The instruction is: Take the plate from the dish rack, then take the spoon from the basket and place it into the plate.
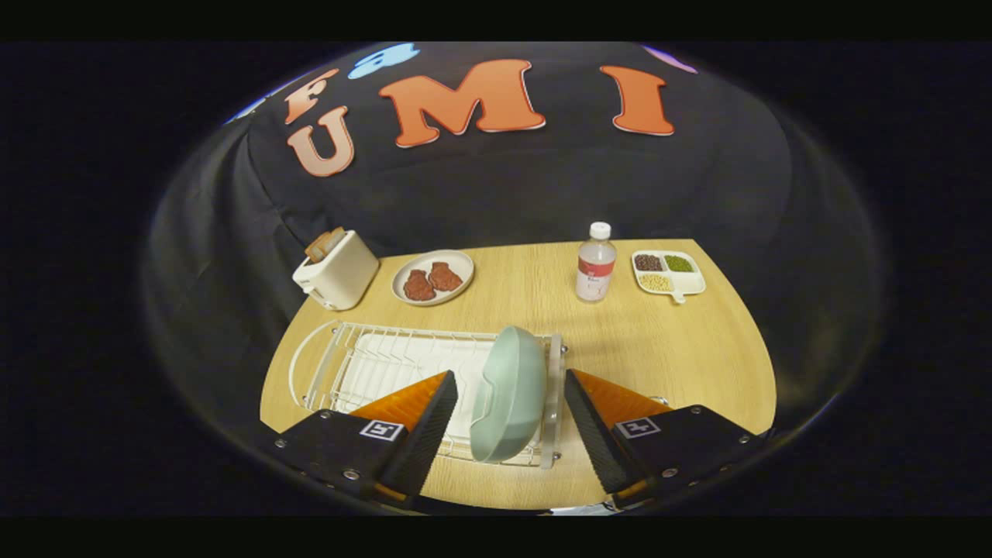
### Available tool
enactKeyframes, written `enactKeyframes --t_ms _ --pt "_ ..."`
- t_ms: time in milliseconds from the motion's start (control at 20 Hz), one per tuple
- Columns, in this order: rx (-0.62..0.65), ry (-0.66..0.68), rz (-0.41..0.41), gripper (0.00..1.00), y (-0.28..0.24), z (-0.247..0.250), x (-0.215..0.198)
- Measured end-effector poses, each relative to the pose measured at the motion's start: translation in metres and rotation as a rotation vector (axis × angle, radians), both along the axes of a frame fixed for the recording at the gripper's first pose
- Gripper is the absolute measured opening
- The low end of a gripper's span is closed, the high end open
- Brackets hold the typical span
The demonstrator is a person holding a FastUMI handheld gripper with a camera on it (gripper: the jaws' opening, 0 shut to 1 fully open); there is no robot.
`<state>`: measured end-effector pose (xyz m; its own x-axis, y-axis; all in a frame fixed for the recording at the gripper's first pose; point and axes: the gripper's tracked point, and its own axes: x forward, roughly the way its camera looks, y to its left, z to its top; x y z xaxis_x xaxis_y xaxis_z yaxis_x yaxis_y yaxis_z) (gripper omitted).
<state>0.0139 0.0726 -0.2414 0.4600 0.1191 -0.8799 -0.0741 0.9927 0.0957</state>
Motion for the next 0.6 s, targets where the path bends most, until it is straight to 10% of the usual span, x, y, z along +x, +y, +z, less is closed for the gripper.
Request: enactKeyframes --t_ms 450,600 --pt "-0.044 0.182 0.007 0.72 0.016 -0.053 -0.011" --pt "-0.05 0.247 -0.017 0.51 0.022 -0.067 -0.022"
